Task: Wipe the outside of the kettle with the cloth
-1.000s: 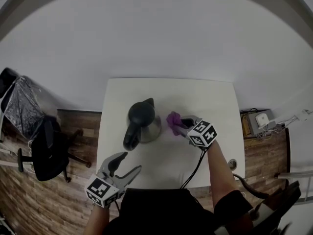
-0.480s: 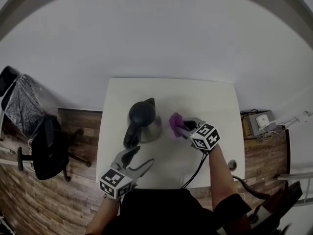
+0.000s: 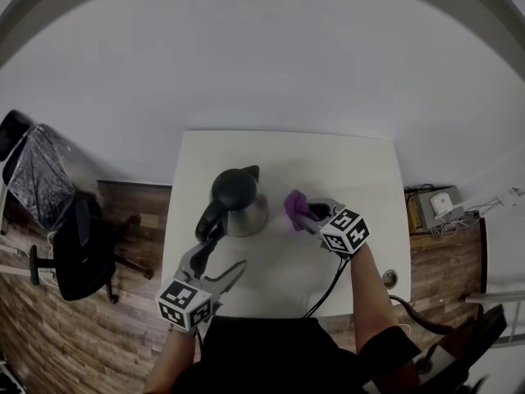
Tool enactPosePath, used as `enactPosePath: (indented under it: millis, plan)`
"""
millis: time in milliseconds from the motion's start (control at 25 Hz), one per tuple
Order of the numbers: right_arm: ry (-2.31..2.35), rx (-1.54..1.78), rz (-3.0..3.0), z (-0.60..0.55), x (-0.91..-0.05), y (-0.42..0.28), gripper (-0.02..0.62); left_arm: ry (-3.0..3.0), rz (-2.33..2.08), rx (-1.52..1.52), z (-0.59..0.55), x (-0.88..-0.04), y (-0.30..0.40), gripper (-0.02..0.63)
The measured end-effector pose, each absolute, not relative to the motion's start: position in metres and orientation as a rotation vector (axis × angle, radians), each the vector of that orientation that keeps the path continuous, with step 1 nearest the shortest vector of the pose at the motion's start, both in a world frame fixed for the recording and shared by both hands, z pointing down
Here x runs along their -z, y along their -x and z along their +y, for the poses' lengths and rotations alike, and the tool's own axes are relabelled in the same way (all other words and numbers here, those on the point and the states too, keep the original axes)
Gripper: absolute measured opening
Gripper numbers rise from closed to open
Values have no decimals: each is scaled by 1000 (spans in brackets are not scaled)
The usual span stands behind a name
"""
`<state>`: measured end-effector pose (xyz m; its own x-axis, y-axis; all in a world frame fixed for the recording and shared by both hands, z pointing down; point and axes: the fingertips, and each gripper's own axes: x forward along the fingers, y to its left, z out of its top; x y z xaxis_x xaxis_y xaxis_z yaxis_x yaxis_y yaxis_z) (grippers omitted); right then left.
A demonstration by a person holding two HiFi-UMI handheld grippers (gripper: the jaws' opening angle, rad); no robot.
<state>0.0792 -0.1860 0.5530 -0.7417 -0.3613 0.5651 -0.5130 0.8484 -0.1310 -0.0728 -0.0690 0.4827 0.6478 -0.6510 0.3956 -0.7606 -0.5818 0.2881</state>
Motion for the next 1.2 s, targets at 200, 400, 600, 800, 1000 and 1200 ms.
enactPosePath:
  millis: [200,400,600,800,1000,1200]
  plan:
    - [-632,-380,-2485,-185,-554,-79,92,-2409,-1157,-330,-80,-489,90,348]
    - [-619,-392,-2476,-183,-558,-76,92,-2374,-1188,-205,-97,-484,115,390]
    - [-605,-404,-2469,-180,-561,-74,92,-2289,-1163,128,-115,-462,135,413]
    - [-599,-411,-2460,-179,-565,-71,92,-2152,-1105,455,-136,-445,152,410]
    - [-597,-412,-2453,-179,-565,-70,92,-2100,-1068,577,-152,-439,158,408]
    - [-575,-387,-2453,-177,-561,-58,92,-2099,-1025,613,-164,-439,173,408]
